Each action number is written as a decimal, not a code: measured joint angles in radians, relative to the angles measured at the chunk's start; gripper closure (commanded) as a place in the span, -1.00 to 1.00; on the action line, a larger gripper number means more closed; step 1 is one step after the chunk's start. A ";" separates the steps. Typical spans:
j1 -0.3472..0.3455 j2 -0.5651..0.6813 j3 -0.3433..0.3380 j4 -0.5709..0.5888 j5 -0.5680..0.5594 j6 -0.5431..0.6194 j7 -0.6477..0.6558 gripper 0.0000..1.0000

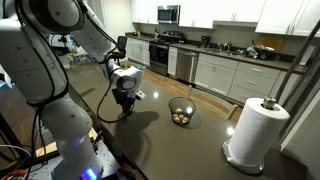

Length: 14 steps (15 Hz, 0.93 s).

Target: Move a packet from the counter to the basket

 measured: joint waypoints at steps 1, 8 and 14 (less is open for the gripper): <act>0.000 0.000 0.001 0.006 0.000 -0.013 0.002 0.76; 0.000 -0.004 0.006 0.084 -0.038 -0.118 0.078 0.76; -0.008 -0.038 0.005 0.207 -0.145 -0.164 0.211 0.76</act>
